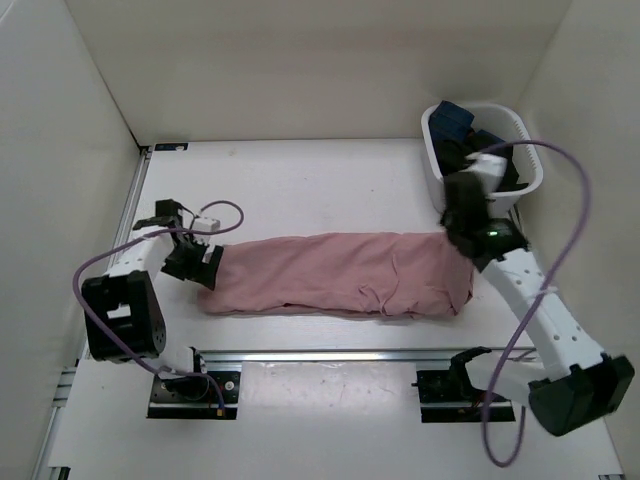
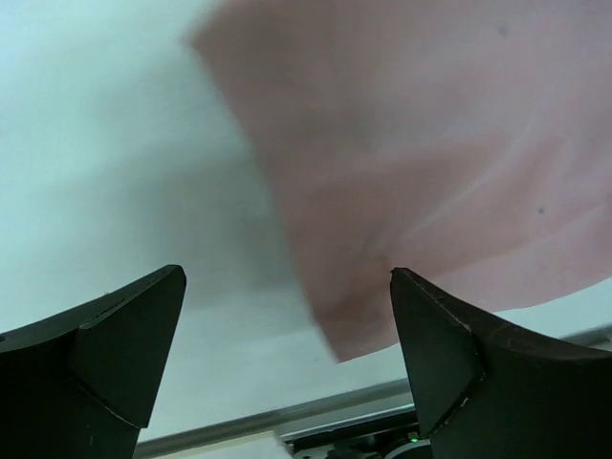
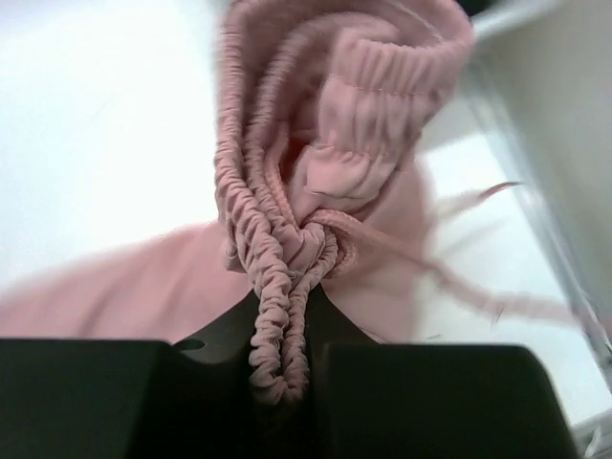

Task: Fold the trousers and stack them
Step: Fold the trousers

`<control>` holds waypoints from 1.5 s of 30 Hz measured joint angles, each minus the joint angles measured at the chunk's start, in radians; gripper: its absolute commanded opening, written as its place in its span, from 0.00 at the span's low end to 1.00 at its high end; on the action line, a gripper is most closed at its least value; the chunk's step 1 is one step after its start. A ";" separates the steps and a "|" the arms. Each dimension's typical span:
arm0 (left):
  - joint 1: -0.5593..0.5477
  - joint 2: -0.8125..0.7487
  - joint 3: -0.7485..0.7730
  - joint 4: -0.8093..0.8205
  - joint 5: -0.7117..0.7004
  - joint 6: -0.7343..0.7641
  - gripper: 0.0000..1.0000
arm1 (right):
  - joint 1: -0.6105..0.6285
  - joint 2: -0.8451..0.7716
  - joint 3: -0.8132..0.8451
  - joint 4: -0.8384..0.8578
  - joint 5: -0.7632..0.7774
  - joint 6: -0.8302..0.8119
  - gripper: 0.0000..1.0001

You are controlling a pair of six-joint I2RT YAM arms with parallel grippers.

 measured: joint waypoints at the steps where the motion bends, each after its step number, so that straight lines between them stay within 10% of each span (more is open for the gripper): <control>1: -0.029 0.021 -0.018 0.005 0.000 -0.007 1.00 | 0.133 0.016 0.002 -0.019 0.051 0.004 0.00; 8: -0.146 0.136 -0.042 0.035 -0.001 -0.050 0.96 | 0.843 0.320 0.118 -0.284 0.336 0.322 0.00; 17: -0.162 0.139 -0.042 0.048 -0.016 -0.074 0.96 | 1.058 0.632 0.267 -0.420 0.437 0.597 0.00; 19: -0.163 0.139 -0.042 0.049 -0.020 -0.075 0.96 | 1.063 0.656 0.275 -0.402 0.429 0.582 0.13; 23: -0.163 0.139 -0.042 0.050 -0.022 -0.076 0.96 | 1.062 0.695 0.291 -0.339 0.374 0.488 0.84; 26: -0.163 0.140 -0.042 0.052 -0.026 -0.077 0.97 | 1.086 0.716 0.350 -0.311 0.341 0.365 0.92; 29: -0.163 0.140 -0.042 0.053 -0.028 -0.077 0.97 | 1.147 0.686 0.416 -0.270 0.342 0.288 0.83; 35: -0.163 0.140 -0.042 0.053 -0.032 -0.078 0.98 | 1.140 0.460 0.337 -0.208 0.348 0.320 0.04; 45: -0.163 0.140 -0.042 0.052 -0.043 -0.078 0.98 | 0.744 0.592 -0.040 -0.111 -0.006 0.397 0.00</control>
